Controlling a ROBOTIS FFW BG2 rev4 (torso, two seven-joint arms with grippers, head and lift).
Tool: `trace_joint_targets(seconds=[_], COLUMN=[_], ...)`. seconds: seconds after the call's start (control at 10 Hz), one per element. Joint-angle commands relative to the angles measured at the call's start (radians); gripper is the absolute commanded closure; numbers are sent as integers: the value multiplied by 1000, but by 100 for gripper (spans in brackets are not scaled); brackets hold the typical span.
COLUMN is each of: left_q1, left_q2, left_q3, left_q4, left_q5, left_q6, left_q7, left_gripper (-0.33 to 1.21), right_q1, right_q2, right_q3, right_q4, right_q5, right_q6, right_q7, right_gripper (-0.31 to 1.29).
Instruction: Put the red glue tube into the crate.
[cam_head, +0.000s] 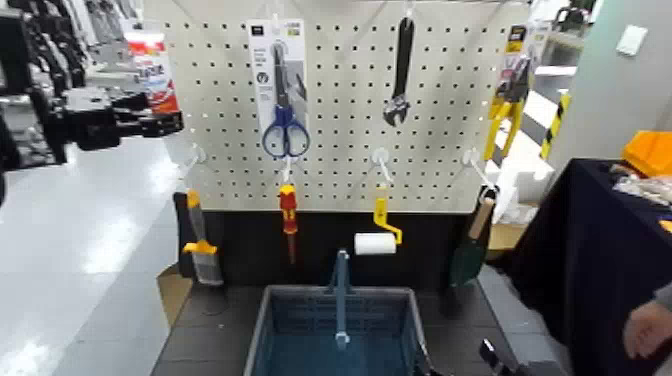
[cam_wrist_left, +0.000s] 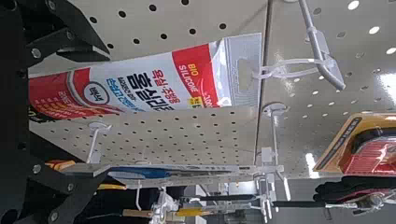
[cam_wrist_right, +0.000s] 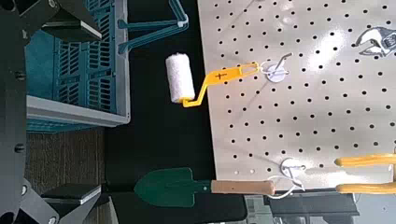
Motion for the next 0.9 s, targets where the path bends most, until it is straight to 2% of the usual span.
trace_joint_targets(seconds=[0.1, 0.3, 0.8, 0.9], left_q1=[-3, -6, -10, -12], left_q2=[0, 1, 4, 4], left_q3=[0, 4, 1, 1], left_q4=[-6, -8, -9, -9], left_q5=[-1, 9, 13, 18], left_q6=[8, 8, 6, 5], left_q7=[5, 9, 12, 13], left_gripper=[95, 106, 107, 115], right_q1=[1, 1, -1, -2], right_q2=[0, 0, 0, 0], right_q3=[0, 0, 2, 2], right_q4=[0, 0, 0, 0], right_q5=[0, 0, 1, 3], right_q6=[3, 3, 5, 6], right_q7=[1, 1, 3, 4], right_gripper=[16, 16, 16, 16])
